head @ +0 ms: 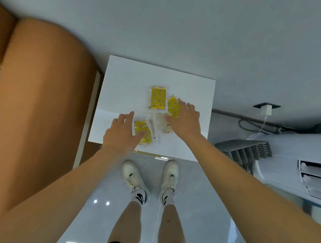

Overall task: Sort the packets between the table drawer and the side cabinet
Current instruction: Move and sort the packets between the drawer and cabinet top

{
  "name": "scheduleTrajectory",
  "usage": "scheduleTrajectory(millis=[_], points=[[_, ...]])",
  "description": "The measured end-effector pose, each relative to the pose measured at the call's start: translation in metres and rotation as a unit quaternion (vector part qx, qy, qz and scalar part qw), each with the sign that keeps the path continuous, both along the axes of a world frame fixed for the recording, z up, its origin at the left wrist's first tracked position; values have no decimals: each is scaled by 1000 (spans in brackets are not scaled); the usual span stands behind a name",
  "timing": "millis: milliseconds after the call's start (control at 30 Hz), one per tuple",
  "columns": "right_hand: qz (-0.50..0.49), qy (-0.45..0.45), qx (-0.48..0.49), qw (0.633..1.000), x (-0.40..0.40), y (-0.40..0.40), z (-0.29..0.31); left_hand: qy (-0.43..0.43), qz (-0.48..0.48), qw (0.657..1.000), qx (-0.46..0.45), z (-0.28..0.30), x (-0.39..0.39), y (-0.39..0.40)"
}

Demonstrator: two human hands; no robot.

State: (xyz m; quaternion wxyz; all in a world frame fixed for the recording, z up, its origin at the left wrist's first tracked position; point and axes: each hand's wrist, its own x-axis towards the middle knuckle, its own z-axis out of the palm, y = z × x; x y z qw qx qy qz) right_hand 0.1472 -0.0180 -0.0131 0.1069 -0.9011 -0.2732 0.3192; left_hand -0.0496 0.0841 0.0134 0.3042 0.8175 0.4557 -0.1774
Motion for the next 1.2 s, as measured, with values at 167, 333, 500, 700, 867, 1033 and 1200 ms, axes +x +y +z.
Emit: scheduleTrajectory(millis=[167,333,500,700,867,1033,1200], points=[[-97,15,-37,995,21,33,-14,54,156,985,-45,-31,29,-11],[-101,-36,-63,992,14,59,-23,75,209,975,-20,-46,45,-26],[-72,-73,-72,992,10,66,-34,61,211,976,-8,-54,50,-36],[-102,-14,-5,995,41,57,-41,17,229,973,-1,-58,37,-24],[-120,56,15,991,77,49,-42,16,255,967,15,-55,34,-3],[-182,134,67,972,92,43,-37,-57,310,948,-44,-50,29,17],[-200,206,104,952,95,32,-31,-91,329,937,-70,-46,22,26]])
